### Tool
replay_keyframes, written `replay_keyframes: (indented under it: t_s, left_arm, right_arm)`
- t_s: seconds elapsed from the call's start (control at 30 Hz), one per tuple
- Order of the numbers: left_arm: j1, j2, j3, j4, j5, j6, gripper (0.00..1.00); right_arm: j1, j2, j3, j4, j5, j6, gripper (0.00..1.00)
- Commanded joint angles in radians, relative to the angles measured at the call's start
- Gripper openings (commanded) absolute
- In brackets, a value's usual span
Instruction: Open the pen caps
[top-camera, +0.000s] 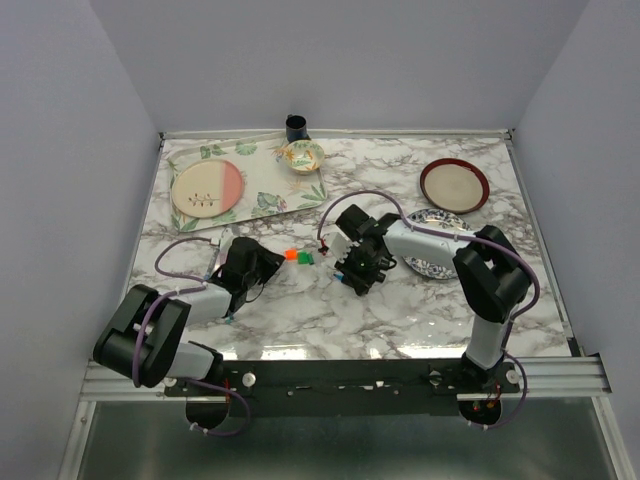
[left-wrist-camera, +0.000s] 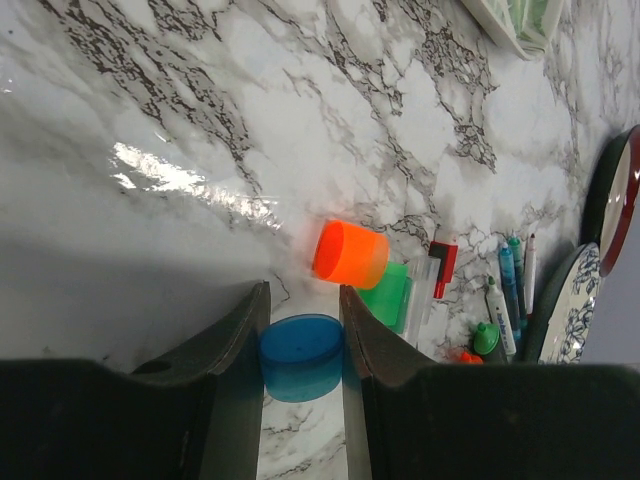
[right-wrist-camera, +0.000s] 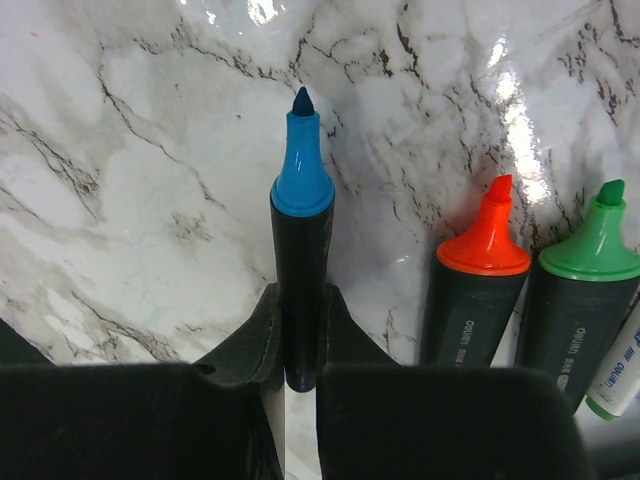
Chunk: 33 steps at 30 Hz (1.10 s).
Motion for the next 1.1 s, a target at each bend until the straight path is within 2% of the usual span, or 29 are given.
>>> replay_keyframes:
  t_s: [0.0,0.33,0.47,0.73,0.87,1.07]
  left_arm:
    - [-0.002,0.057,0.007,-0.027,0.017,0.037,0.31]
    - [-0.007,0.08,0.029,-0.037,0.035,0.05,0.51]
    - [-0.007,0.045,0.032,-0.062,0.025,0.06,0.61]
    - [-0.007,-0.045,0.036,-0.159,-0.023,0.093,0.69]
    - [-0.005,-0.11,0.05,-0.232,-0.075,0.122,0.72]
    - [0.007,-0.185,0.122,-0.425,-0.244,0.209,0.73]
  right_arm:
    - [-0.013,0.008,-0.003,0.018,0.145,-0.002,0.21]
    - [-0.022,-0.036,-0.005,0.031,0.228,-0.008,0.41]
    - [-0.028,-0.055,-0.002,0.029,0.23,-0.01,0.42]
    - [-0.048,-0.167,-0.005,0.027,0.118,-0.038,0.46]
    - [-0.059,-0.216,-0.011,0.035,0.06,-0.053,0.47]
    - [-0.067,-0.274,-0.02,0.044,-0.034,-0.068,0.49]
